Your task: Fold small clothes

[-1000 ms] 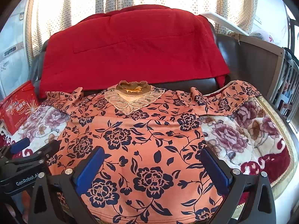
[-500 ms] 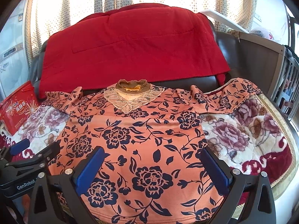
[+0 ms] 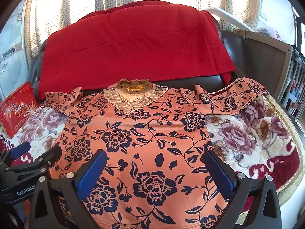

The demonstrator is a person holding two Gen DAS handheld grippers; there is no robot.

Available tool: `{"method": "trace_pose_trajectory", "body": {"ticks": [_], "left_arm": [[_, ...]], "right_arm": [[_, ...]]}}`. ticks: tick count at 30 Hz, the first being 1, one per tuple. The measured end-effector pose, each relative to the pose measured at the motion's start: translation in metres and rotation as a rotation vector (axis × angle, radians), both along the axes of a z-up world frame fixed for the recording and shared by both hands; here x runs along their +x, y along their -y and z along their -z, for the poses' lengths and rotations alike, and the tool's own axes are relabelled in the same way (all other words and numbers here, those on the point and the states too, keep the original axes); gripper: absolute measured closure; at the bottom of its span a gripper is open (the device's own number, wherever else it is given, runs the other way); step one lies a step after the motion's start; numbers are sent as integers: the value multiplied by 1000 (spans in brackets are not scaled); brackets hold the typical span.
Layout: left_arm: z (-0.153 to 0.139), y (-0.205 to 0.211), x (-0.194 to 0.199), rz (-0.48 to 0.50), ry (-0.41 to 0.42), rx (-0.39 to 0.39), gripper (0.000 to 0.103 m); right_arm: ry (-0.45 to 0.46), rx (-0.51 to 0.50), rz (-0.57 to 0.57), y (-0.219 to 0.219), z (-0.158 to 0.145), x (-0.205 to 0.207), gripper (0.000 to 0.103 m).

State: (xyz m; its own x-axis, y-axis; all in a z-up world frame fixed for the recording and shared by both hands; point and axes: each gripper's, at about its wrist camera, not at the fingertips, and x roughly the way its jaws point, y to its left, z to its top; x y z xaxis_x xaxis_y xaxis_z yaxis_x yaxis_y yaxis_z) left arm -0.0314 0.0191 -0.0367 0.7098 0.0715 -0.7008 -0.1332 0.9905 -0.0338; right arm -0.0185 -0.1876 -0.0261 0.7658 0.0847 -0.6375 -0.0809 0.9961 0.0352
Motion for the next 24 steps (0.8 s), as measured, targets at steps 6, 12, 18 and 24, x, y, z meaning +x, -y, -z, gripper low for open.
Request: {"method": "trace_pose_trajectory", "body": {"ticks": [6, 12, 18, 24], "left_arm": [[5, 3, 6, 3, -10, 6, 0], [19, -1, 14, 9, -22, 8, 0], [58, -23, 37, -26, -95, 52, 0], [92, -40, 58, -55, -157, 57, 0]], "right_arm": [[-4, 5, -3, 2, 5, 6, 0], [-5, 159, -85, 30, 13, 13, 0], [16, 529, -21, 150, 24, 58, 0], [45, 798, 280, 320, 31, 131, 28]]}}
